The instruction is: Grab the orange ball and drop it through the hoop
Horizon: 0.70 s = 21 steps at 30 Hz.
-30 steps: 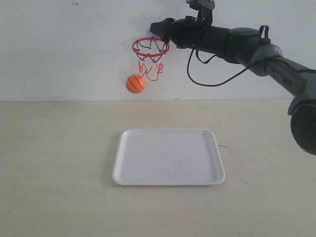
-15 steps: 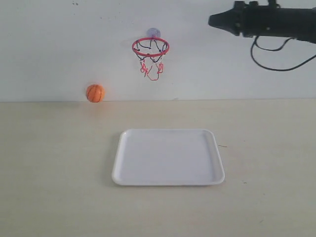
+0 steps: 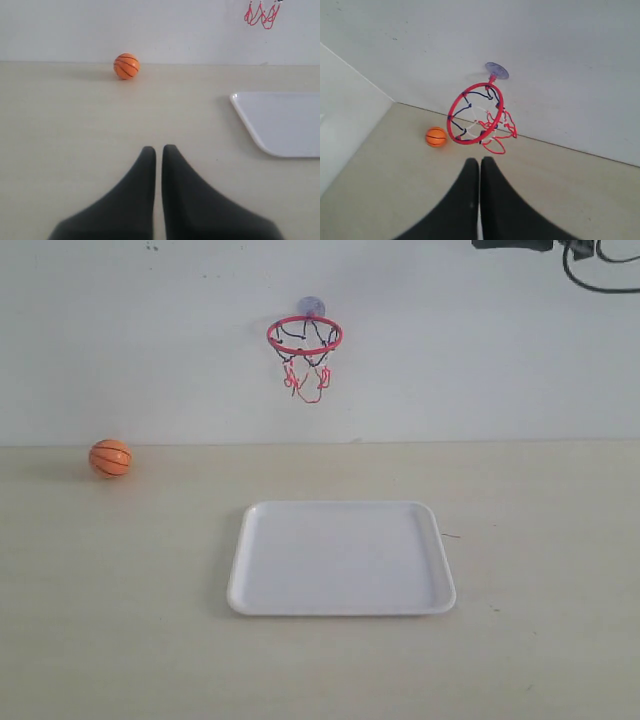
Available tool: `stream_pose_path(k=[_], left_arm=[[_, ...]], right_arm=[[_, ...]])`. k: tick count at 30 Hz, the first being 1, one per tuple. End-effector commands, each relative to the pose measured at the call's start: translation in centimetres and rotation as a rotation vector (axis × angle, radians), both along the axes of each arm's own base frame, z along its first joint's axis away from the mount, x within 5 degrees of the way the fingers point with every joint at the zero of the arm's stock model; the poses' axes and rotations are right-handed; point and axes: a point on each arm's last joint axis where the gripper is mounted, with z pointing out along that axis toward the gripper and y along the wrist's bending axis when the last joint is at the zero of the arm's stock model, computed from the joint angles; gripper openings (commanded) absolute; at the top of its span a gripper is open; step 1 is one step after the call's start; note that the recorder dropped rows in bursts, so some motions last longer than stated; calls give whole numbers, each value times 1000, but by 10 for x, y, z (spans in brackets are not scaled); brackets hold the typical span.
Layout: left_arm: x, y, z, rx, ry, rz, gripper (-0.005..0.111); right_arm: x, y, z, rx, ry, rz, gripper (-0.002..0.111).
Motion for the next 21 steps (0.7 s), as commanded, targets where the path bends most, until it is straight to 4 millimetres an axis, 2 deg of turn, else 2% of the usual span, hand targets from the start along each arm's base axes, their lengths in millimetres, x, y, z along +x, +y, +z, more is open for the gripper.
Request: stream_pose_path(k=[1,4,7,9,14,17,21], left_arm=[[0,0,-1,-8,-1,0,4],[0,0,-1,-8,-1,0,4],[0,0,-1,-8,-1,0,4],[0,0,-1,-8,-1,0,4],[0,0,-1,-8,-1,0,4],[0,0,-1,-8,-1,0,4],[0,0,-1,-8,-1,0,4]], right_arm=[[-36,-10,30,-112,32,-84,0],[-62,-7,38,-131,31,-51,0],[-87,-5,30,-168,53,-10,0],[-104,-3,17,-189,88,20,0],[-145,1,-31,-198,247,73,0],[-159,3,-56,-156,387,53,0],[-166,4,-77,-151,468,57,0]])
